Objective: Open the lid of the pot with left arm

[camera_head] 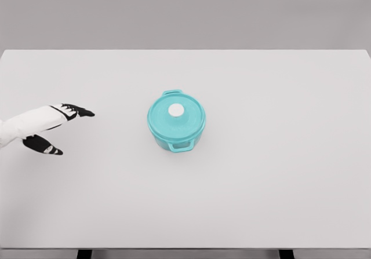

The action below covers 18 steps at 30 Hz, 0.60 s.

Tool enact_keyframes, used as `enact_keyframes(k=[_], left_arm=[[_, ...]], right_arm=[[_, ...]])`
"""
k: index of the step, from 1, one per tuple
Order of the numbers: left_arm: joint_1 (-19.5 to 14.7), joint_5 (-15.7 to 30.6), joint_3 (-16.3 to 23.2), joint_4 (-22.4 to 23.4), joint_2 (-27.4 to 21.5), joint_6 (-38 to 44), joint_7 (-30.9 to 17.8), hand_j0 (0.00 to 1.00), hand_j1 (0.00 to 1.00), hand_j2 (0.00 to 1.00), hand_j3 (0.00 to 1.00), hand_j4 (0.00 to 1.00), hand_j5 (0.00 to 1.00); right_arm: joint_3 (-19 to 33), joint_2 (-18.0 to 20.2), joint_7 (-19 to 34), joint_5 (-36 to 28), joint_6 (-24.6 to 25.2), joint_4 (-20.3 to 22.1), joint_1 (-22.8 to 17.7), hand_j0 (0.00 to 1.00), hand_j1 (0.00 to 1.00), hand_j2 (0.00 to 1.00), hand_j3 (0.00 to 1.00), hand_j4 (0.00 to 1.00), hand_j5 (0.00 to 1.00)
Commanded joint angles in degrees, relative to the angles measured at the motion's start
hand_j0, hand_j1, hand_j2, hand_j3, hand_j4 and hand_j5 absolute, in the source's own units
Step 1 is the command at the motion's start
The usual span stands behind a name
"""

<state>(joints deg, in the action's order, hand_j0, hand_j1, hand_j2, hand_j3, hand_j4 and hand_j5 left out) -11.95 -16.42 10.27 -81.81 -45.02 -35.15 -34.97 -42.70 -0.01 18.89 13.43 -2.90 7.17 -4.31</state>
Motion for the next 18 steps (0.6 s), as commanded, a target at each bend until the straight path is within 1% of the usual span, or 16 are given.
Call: enact_keyframes(k=[1,5,7,10,11,12,13,14,15,16,17,18], left_arm=[[-0.09,-0.11,0.28,-0.28,0.72,0.15,-0.03,1.0,1.0,1.0,1.0,1.0,1.0],[-0.88,-0.37,0.28,-0.2,0.02,0.15,-0.03,1.0,1.0,1.0,1.0,1.0,1.0],[-3.42,-0.37,0.28,-1.16,0.81,0.15,-0.03,1.0,1.0,1.0,1.0,1.0,1.0],[-5.36,-0.46,0.54,-2.22,0.81,0.15,-0.03,1.0,1.0,1.0,1.0,1.0,1.0],[-6.94,-0.2,2.38,-2.83,0.2,0.15,-0.03,1.0,1.0,1.0,1.0,1.0,1.0],[-10.97,0.16,8.34,-4.32,-1.73,0.15,-0.03,1.0,1.0,1.0,1.0,1.0,1.0],[-14.48,0.24,13.0,-4.33,-2.96,0.15,-0.03,1.0,1.0,1.0,1.0,1.0,1.0],[-27.31,-0.11,27.93,-2.57,-3.58,0.15,-0.03,1.0,1.0,1.0,1.0,1.0,1.0],[-33.82,0.24,36.2,-2.04,-4.81,0.15,-0.03,1.0,1.0,1.0,1.0,1.0,1.0],[-38.41,2.17,44.91,-3.7,-7.1,0.15,-0.03,1.0,1.0,1.0,1.0,1.0,1.0],[-39.9,1.92,45.89,-7.48,-3.95,0.15,-0.03,1.0,1.0,1.0,1.0,1.0,1.0],[-41.74,0.34,46.33,-9.59,1.3,0.15,-0.03,1.0,1.0,1.0,1.0,1.0,1.0]], right_arm=[[-0.02,0.01,-0.78,0.02,-0.09,0.03,0.0,1.0,1.0,1.0,1.0,1.0,1.0],[-0.02,0.01,-0.61,-0.07,0.53,-0.67,0.53,1.0,1.0,1.0,1.0,1.0,1.0],[-0.02,0.01,-0.61,-0.07,0.52,-0.67,0.53,1.0,1.0,1.0,1.0,1.0,1.0],[-0.02,0.01,-0.61,-0.07,0.53,-0.67,0.53,1.0,1.0,1.0,1.0,1.0,1.0],[-0.02,0.01,-0.61,-0.07,0.52,-0.67,0.53,1.0,1.0,1.0,1.0,1.0,1.0],[-0.02,0.01,-0.61,-0.07,0.52,-0.67,0.53,1.0,1.0,1.0,1.0,1.0,1.0],[-0.02,0.01,-0.61,-0.06,0.52,-0.67,0.53,1.0,1.0,1.0,1.0,1.0,1.0],[-0.02,0.01,-0.61,-0.07,0.52,-0.67,0.53,1.0,1.0,1.0,1.0,1.0,1.0],[-0.02,0.01,-0.61,-0.07,0.53,-0.67,0.53,1.0,1.0,1.0,1.0,1.0,1.0],[-0.02,0.01,-0.61,-0.07,0.52,-0.67,0.53,1.0,1.0,1.0,1.0,1.0,1.0],[-0.02,0.01,-0.61,-0.07,0.61,-0.58,0.53,1.0,1.0,1.0,1.0,1.0,1.0],[-0.02,0.01,-0.61,-0.07,0.52,-0.67,0.53,1.0,1.0,1.0,1.0,1.0,1.0]])
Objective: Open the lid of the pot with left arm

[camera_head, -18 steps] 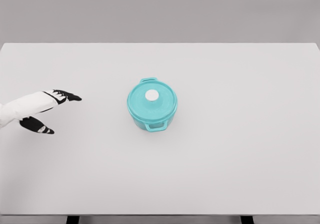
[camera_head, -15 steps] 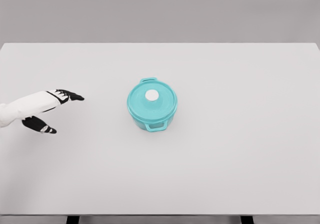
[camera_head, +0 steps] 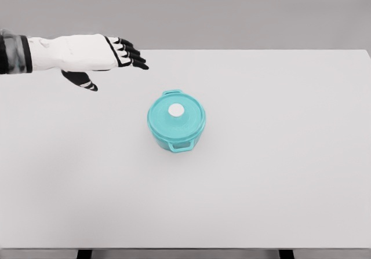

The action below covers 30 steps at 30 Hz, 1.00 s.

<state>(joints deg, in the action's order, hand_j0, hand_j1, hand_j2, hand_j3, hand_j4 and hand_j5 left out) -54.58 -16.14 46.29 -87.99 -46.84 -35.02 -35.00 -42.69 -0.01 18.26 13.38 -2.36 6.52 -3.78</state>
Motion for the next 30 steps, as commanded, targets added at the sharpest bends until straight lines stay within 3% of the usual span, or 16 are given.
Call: enact_keyframes(k=[1,4,7,12,15,20,26,30], left_arm=[[-0.26,-2.49,10.4,-3.94,6.32,0.02,0.0,1.0,1.0,1.0,1.0,1.0,1.0],[-3.87,-2.32,10.13,-4.55,8.34,0.02,0.0,1.0,1.0,1.0,1.0,1.0,1.0],[-4.49,4.1,10.13,-4.2,8.34,0.02,0.0,1.0,1.0,1.0,1.0,1.0,1.0],[-4.66,3.49,12.07,-1.13,8.43,0.02,0.0,1.0,1.0,1.0,1.0,1.0,1.0],[-4.66,-0.03,12.5,-1.13,10.54,0.02,0.0,0.98,0.98,0.98,0.98,0.98,0.98],[-5.19,-1.96,13.03,-0.95,11.51,0.02,0.0,0.81,0.81,0.81,0.81,0.81,0.81],[-5.19,-3.9,13.3,3.79,13.53,0.02,0.0,0.81,0.81,0.81,0.81,0.81,0.81],[-5.19,-3.9,14.18,4.59,14.41,0.02,0.0,0.81,0.81,0.81,0.81,0.81,0.81]], right_arm=[[-0.02,0.01,0.02,-0.02,-0.01,-0.02,0.0,1.0,1.0,1.0,1.0,1.0,1.0],[-0.02,0.01,0.02,-0.02,-0.01,-0.02,0.0,1.0,1.0,1.0,1.0,1.0,1.0],[-0.02,0.01,0.02,-0.02,-0.01,0.07,0.0,1.0,1.0,1.0,1.0,1.0,1.0],[-0.02,0.01,0.02,-0.02,-0.01,-0.02,0.0,1.0,1.0,1.0,1.0,1.0,1.0],[-0.02,0.01,0.02,-0.02,0.07,-0.02,0.0,1.0,1.0,1.0,1.0,1.0,1.0],[-0.02,0.01,0.02,-0.02,-0.01,-0.02,0.0,1.0,1.0,1.0,1.0,1.0,1.0],[-0.02,0.01,0.02,-0.02,-0.01,-0.02,0.0,1.0,1.0,1.0,1.0,1.0,1.0],[-0.02,0.01,0.02,-0.02,-0.01,-0.02,0.0,1.0,1.0,1.0,1.0,1.0,1.0]])
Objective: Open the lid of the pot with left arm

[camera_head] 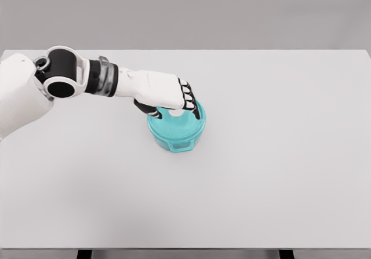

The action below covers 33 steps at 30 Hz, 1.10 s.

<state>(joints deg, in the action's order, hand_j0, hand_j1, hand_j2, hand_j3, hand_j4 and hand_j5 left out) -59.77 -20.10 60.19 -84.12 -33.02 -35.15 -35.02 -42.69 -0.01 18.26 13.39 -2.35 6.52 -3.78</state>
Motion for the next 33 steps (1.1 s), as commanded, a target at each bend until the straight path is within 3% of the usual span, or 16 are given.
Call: enact_keyframes(k=[1,8,17,24,29,33], left_arm=[[0.0,-0.02,0.37,0.71,0.59,0.15,0.02,0.81,0.81,0.81,0.81,0.81,0.81],[0.26,-1.69,1.6,3.53,1.65,0.15,0.02,0.81,0.81,0.81,0.81,0.81,0.81],[0.35,-1.78,1.6,3.97,2.17,0.15,0.02,0.78,0.78,0.78,0.78,0.78,0.78],[0.35,-2.48,1.6,3.88,2.0,0.15,0.02,0.61,0.61,0.61,0.61,0.61,0.61],[0.35,-2.57,1.6,3.79,1.65,0.15,0.02,0.42,0.42,0.42,0.42,0.42,0.42],[0.09,-2.48,1.42,3.7,1.3,0.15,0.02,0.35,0.35,0.35,0.35,0.35,0.35]], right_arm=[[-0.02,0.01,0.02,0.06,-0.03,-0.02,0.0,1.0,1.0,1.0,1.0,1.0,1.0],[-0.02,0.01,0.02,-0.03,-0.03,-0.02,0.0,1.0,1.0,1.0,1.0,1.0,1.0],[-0.02,0.01,0.02,-0.03,-0.03,-0.02,0.0,1.0,1.0,1.0,1.0,1.0,1.0],[-0.02,0.01,0.02,-0.03,0.06,-0.02,0.0,1.0,1.0,1.0,1.0,1.0,1.0],[-0.02,0.01,0.02,-0.03,-0.02,0.07,0.0,1.0,1.0,1.0,1.0,1.0,1.0],[-0.02,0.01,0.02,-0.03,-0.03,-0.02,0.0,1.0,1.0,1.0,1.0,1.0,1.0]])
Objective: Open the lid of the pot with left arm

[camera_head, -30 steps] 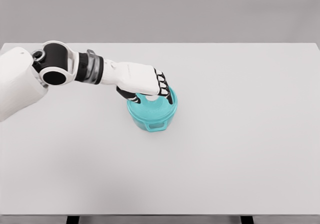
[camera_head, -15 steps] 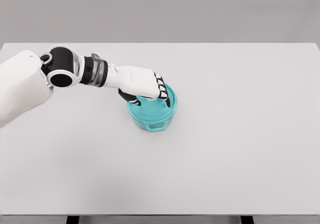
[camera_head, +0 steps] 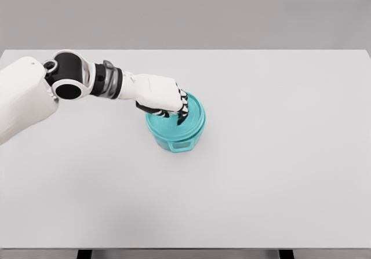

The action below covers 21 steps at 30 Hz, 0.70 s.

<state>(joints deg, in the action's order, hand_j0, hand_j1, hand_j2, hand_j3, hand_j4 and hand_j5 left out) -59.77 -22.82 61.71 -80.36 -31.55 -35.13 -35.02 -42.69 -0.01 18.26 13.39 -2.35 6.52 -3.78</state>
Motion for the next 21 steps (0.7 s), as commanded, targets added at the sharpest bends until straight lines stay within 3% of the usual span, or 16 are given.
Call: enact_keyframes(k=[1,4,6,10,16,17,18,19,20,21], left_arm=[[-0.09,0.23,-0.36,-0.06,-0.35,0.13,0.02,0.35,0.35,0.35,0.35,0.35,0.35],[-1.14,0.32,-0.45,-0.33,-4.13,0.13,0.02,0.35,0.35,0.35,0.35,0.35,0.35],[-1.93,0.14,-0.54,-0.5,-10.27,0.13,0.02,0.35,0.35,0.35,0.35,0.35,0.35],[-1.76,-1.43,-0.54,-0.5,-16.96,0.13,0.02,0.35,0.35,0.35,0.35,0.35,0.35],[-1.23,-6.18,-0.45,0.11,-18.11,0.13,0.02,0.4,0.4,0.4,0.4,0.4,0.4],[-1.23,-6.89,-0.45,0.11,-17.93,0.13,0.02,0.47,0.47,0.47,0.47,0.47,0.47],[-1.23,-6.89,-0.54,0.2,-17.84,0.13,0.02,0.64,0.64,0.64,0.64,0.64,0.64],[-1.14,-6.8,-0.54,0.38,-17.58,0.13,0.02,0.86,0.86,0.86,0.86,0.86,0.86],[-1.06,-6.8,-0.54,0.55,-17.58,0.13,0.02,0.95,0.95,0.95,0.95,0.95,0.95],[-0.97,-6.8,-0.54,0.73,-17.49,0.13,0.02,0.96,0.96,0.96,0.96,0.96,0.96]], right_arm=[[-0.02,0.01,0.02,-0.03,-0.02,-0.01,0.0,1.0,1.0,1.0,1.0,1.0,1.0],[-0.02,0.01,0.02,-0.03,0.07,-0.01,0.0,1.0,1.0,1.0,1.0,1.0,1.0],[-0.02,0.01,0.02,-0.03,0.07,-0.01,0.0,1.0,1.0,1.0,1.0,1.0,1.0],[-0.02,0.01,0.02,-0.03,-0.02,-0.01,0.0,1.0,1.0,1.0,1.0,1.0,1.0],[-0.02,0.01,0.02,-0.03,-0.02,-0.01,0.0,1.0,1.0,1.0,1.0,1.0,1.0],[-0.02,0.01,0.02,0.06,-0.02,-0.01,0.0,1.0,1.0,1.0,1.0,1.0,1.0],[-0.02,0.01,0.02,-0.03,-0.02,-0.01,0.0,1.0,1.0,1.0,1.0,1.0,1.0],[-0.02,0.01,0.02,-0.03,0.07,-0.01,0.0,1.0,1.0,1.0,1.0,1.0,1.0],[-0.02,0.01,0.02,-0.03,-0.02,-0.01,0.0,1.0,1.0,1.0,1.0,1.0,1.0],[-0.02,0.01,0.02,-0.03,-0.02,-0.01,0.0,1.0,1.0,1.0,1.0,1.0,1.0]])
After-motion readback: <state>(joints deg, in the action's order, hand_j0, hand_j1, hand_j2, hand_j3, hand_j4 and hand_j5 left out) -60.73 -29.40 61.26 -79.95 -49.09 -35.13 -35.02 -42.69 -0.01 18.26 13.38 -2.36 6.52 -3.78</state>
